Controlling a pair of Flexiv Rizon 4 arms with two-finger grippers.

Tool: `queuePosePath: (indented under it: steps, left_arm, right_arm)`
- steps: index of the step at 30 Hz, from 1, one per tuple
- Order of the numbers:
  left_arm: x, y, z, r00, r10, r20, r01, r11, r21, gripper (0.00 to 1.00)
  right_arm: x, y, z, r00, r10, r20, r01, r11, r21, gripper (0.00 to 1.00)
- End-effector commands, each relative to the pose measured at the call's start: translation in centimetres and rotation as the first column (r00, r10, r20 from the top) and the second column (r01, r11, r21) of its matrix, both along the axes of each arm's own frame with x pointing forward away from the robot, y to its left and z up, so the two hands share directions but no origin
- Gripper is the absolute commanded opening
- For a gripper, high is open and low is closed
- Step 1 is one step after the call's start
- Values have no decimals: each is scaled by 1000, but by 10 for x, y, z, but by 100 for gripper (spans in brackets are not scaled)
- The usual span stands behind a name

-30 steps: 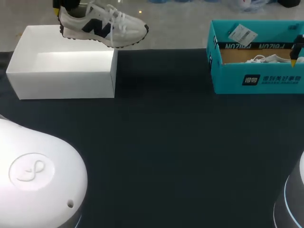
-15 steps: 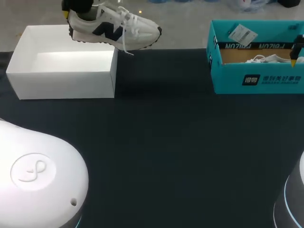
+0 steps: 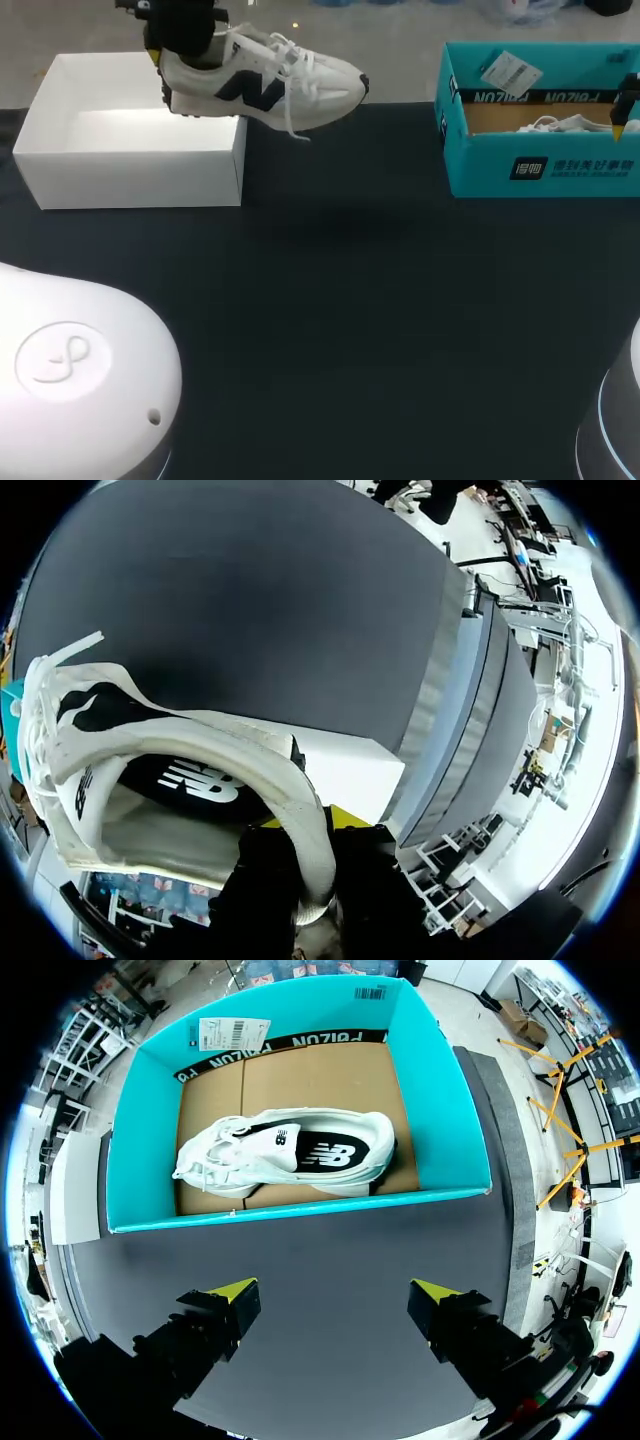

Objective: Take the shoe out of the shoebox, open the shoe tongue, remove and reinsert the insole, then place the shoe into the shoebox

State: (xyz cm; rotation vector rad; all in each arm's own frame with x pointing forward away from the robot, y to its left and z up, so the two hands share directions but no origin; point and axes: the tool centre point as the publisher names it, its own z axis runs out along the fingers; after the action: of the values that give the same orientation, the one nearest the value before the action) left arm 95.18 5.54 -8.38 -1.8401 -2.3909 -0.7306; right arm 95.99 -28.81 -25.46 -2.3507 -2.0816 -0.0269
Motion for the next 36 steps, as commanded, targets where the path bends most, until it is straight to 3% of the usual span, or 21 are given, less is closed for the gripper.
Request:
queuePosePath:
  steps: [1,5,28,32,36]
  left_arm:
    - [-19,-7,-12,999,4,48,-3,1000,-18,0]
    - [-34,-21,-21,999,41,17,-41,998,-45,0]
    - [-34,-21,-21,999,41,17,-41,998,-45,0]
    - [-63,-41,-25,1000,18,-15,-17,999,48,0]
    - [-90,-52,-23,1000,-2,-13,3,998,66,0]
  right_arm:
    - [-1,0,0,1000,-1,2,1,1000,0,100]
    - [-1,0,0,1000,-1,2,1,1000,0,100]
    - [-1,0,0,1000,-1,2,1,1000,0,100]
    - [-1,0,0,1000,-1,2,1,1000,0,100]
    - [-1,0,0,1000,-1,2,1,1000,0,100]
